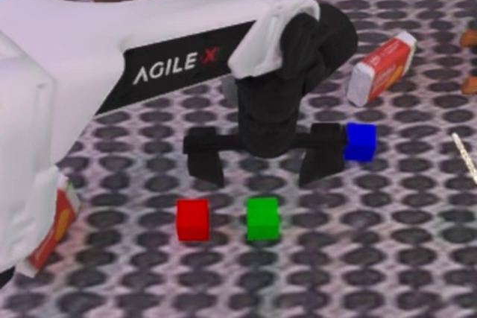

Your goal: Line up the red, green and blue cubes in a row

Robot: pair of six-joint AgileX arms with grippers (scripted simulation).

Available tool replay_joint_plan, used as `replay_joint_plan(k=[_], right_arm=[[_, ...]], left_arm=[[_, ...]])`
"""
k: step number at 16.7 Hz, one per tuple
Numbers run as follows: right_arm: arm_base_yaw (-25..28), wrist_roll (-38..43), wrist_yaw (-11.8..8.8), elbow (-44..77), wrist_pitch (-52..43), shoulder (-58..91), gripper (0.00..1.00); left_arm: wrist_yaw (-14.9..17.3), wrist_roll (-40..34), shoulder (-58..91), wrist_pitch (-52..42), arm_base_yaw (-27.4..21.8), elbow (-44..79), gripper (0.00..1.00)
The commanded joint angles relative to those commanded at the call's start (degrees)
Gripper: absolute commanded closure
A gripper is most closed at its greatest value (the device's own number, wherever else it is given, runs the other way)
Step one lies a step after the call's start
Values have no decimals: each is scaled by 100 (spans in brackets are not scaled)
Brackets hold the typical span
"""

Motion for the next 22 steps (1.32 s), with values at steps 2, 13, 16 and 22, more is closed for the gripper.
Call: replay_joint_plan(k=[2,13,16,22], right_arm=[[0,0,0,0,0,0,0],[593,795,4,3053,-1909,3255,0],[883,1185,13,4622,-2932,5264,0],[1478,1958,7,7652,-4990,9338,0]], left_arm=[[0,1,20,16,-32,-13,0],[-64,488,-3130,1683,1437,-2713,0],[-62,1002,-4998,2589,2153,-4221,0],[-15,2472,-8716,4482,3520,-7317,0]])
